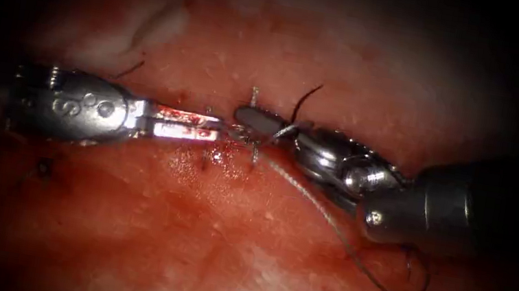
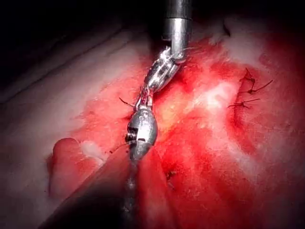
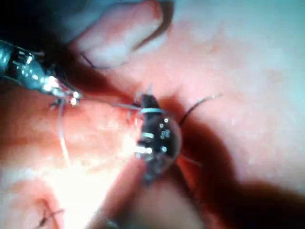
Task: Wound Closure
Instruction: Tension the suture by pulling down with the right tool and up with the left tool.
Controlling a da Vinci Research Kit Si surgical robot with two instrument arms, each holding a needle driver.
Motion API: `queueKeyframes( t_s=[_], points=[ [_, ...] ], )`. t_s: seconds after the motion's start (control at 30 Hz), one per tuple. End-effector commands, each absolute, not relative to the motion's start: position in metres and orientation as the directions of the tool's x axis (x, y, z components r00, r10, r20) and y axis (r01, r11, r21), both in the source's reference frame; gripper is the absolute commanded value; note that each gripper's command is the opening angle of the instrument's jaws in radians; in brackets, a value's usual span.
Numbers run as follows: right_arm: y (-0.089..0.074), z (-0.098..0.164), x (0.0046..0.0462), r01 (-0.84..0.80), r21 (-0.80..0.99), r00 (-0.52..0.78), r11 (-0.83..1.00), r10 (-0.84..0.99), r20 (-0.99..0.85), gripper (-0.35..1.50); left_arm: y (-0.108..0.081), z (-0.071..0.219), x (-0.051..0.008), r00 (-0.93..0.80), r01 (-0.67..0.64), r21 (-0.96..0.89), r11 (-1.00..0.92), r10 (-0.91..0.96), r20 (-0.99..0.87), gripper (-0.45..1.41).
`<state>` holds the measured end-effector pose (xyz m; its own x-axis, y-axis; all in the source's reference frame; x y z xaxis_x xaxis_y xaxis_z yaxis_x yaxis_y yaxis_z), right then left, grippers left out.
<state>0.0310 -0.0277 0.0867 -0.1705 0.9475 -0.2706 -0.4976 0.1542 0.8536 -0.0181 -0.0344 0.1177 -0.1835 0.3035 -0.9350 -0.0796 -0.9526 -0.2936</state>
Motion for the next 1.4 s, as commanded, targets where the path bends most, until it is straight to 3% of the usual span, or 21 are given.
queueKeyframes(
  t_s=[0.03, 0.97, 1.4],
  points=[
    [-0.029, 0.086, 0.0316, -0.502, 0.846, -0.158, 0.178, 0.943, -0.292, -0.35, -0.034, 0.118, -0.0185, -0.197, -0.083, -0.303, -0.949, 0.313, -0.929, -0.45],
    [-0.031, 0.085, 0.0296, -0.476, 0.825, -0.057, 0.303, 0.926, -0.373, -0.35, -0.02, 0.123, -0.0179, -0.304, -0.163, -0.351, -0.922, 0.386, -0.871, -0.45],
    [-0.033, 0.085, 0.0292, -0.525, 0.704, 0.062, 0.478, 0.847, -0.528, -0.35, -0.015, 0.124, -0.0192, -0.343, -0.183, -0.35, -0.919, 0.393, -0.853, -0.45]
  ],
)
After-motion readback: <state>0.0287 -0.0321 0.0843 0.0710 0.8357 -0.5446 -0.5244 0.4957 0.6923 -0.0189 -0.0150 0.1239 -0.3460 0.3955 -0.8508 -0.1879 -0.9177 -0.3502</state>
